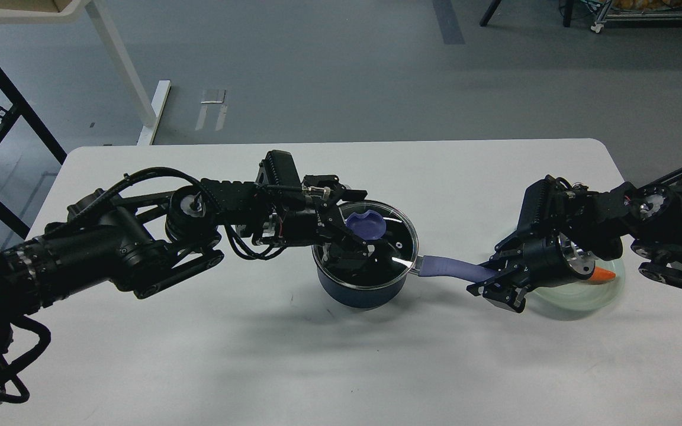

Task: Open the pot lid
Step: 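Extend the left gripper over the pan and grasp the purple lid knob, then lift the glass lid off the pan and carry it toward the left arm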

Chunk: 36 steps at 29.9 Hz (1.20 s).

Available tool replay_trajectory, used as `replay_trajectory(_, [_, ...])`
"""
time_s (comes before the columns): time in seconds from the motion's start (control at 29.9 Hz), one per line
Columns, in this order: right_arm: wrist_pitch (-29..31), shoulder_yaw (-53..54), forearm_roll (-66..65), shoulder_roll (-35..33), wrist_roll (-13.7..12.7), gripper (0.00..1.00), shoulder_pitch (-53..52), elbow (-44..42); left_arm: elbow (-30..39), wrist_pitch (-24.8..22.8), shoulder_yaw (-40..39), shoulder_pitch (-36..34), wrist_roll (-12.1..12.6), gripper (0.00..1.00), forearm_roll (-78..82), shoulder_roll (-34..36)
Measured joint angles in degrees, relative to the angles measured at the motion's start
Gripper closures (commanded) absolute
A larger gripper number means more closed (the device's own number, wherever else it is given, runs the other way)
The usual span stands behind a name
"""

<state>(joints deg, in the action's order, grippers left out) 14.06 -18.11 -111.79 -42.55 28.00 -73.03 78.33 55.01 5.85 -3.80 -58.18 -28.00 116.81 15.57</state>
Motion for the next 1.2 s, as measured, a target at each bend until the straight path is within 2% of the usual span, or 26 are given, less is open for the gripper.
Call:
replay_trajectory(0.3, [0.00,0.01,0.00,0.00,0.00,0.64,0.00,-0.02,-0.79,0.05,0.12,0.41,0.00,0.05,0.07,-0.98])
replay_trajectory(0.4, [0.00,0.06,0.00,0.00,0.00,0.64,0.00,-0.02,-0.79,0.28,0.63,0.41,0.00,0.10,0.09,-1.17])
replay_trajectory(0.5, [0.00,0.09,0.00,0.00,0.00,0.64,0.00,-0.02,-0.80,1.41,1.16,0.41,0.00,0.20,0.09,-1.31])
replay_trajectory(0.64, [0.00,0.09,0.00,0.00,0.00,0.64,0.00,0.01,-1.19,2.24,1.92,0.42,0.01,0.45,0.09,-1.53])
replay_trajectory(0.74, [0.01,0.07,0.00,0.00,0.01,0.64,0.00,0.02,-1.39,2.94,2.02,0.41,0.02,0.50,0.10,-1.70])
replay_trajectory(0.84, [0.01,0.07,0.00,0.00,0.00,0.64,0.00,0.01,-1.40,4.13,2.07,0.32,0.02,0.60,0.09,-1.73])
replay_trajectory(1.07, [0.00,0.01,0.00,0.00,0.00,0.64,-0.01,0.05,-0.40,5.14,1.75,-0.44,0.00,0.59,-0.35,-0.56])
replay_trajectory(1.2, [0.00,0.01,0.00,-0.08,0.00,0.64,-0.01,0.03,1.53,6.00,1.58,-2.04,-0.01,0.59,-0.76,3.01])
